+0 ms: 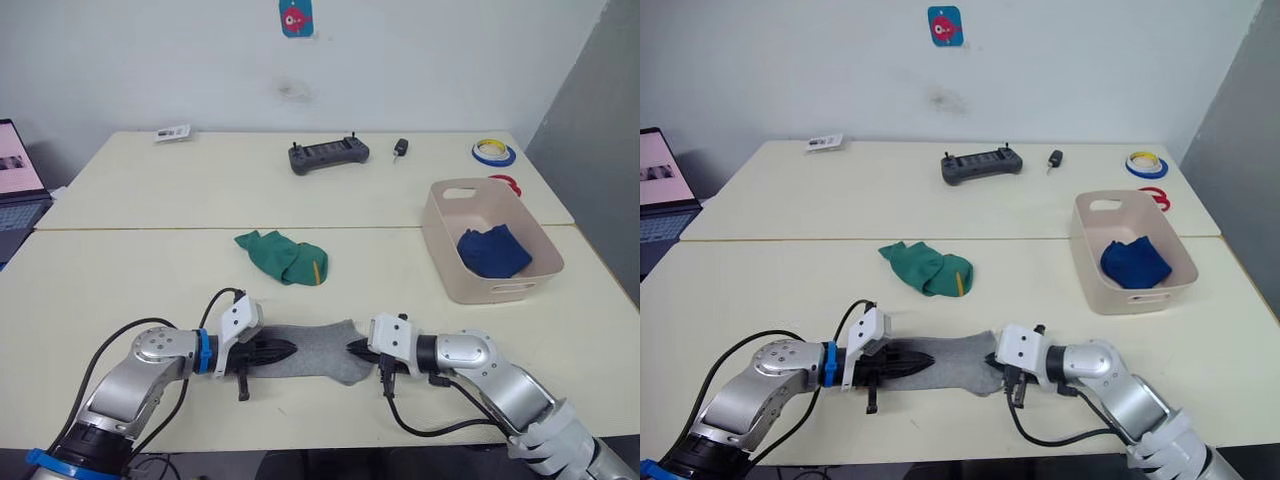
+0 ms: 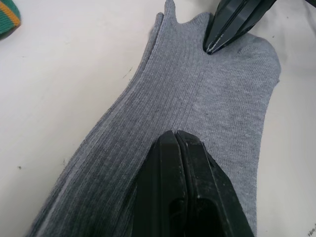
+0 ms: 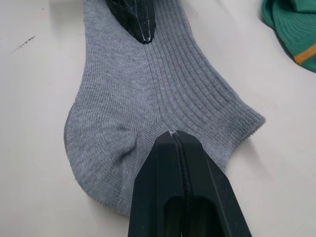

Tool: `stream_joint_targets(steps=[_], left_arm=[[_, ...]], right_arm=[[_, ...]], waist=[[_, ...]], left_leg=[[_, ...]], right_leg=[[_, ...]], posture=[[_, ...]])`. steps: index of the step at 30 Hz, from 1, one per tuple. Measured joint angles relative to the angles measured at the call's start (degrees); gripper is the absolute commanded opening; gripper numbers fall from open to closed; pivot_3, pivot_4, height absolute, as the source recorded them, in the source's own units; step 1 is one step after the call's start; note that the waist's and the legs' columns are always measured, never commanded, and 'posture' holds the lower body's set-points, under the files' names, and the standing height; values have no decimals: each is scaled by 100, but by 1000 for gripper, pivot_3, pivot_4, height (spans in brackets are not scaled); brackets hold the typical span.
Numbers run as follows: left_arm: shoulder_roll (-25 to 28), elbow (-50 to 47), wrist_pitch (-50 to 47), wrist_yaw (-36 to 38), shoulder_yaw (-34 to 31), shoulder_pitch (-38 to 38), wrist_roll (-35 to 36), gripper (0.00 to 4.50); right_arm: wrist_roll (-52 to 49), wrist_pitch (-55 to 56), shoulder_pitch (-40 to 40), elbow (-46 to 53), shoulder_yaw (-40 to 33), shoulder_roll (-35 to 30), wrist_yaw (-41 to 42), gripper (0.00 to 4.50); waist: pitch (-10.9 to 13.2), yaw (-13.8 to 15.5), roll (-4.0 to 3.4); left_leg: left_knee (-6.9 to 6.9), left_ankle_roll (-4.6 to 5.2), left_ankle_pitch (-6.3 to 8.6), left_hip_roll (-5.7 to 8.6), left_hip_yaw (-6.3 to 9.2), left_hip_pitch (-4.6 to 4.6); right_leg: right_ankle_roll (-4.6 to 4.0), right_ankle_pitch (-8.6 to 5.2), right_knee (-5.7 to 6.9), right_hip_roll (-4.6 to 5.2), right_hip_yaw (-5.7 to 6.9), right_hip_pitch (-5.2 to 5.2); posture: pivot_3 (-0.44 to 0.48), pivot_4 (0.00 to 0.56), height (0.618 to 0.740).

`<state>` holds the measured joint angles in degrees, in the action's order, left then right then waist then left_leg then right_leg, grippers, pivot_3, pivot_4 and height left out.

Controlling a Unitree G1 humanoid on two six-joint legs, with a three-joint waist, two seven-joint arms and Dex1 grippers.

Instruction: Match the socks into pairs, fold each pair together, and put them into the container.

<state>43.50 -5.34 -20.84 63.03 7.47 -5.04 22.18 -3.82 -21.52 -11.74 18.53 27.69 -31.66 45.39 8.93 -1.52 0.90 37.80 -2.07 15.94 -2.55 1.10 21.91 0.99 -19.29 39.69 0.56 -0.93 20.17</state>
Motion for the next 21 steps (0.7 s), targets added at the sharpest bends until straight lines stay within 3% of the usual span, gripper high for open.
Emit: stream_joint_targets(steps=[5, 9, 12, 21], left_arm=[[-13, -156, -193, 1, -175, 65, 206, 15], [47, -606, -640, 37, -675, 76, 756, 15], [273, -679, -837, 78, -1006, -60, 951, 584], [529, 268, -1371, 140, -1684, -310, 1178, 3382]], right_arm=[[-374, -255, 146, 406, -387, 158, -30, 0], [-715, -655, 76, 826, -825, 59, 15, 0], [-873, -850, 77, 859, -1026, -14, 29, 583], [-1073, -1049, -59, 542, -1076, 183, -32, 3742]], waist=[[13, -4, -3], [25, -4, 9], [28, -4, 7], [37, -25, 8]], left_leg=[[0, 0, 0, -5, 2, 7], [0, -1, 1, -8, 9, 14], [-2, -1, 1, -6, 9, 13], [-8, 0, 1, -6, 7, 14]], right_leg=[[0, 0, 2, 2, -1, 7], [0, 0, -5, 16, 5, 8], [0, 0, -8, 16, 4, 7], [0, 0, -12, 16, 1, 13]], posture=[[0, 150, 740], [0, 150, 740], [0, 150, 740], [0, 150, 740]])
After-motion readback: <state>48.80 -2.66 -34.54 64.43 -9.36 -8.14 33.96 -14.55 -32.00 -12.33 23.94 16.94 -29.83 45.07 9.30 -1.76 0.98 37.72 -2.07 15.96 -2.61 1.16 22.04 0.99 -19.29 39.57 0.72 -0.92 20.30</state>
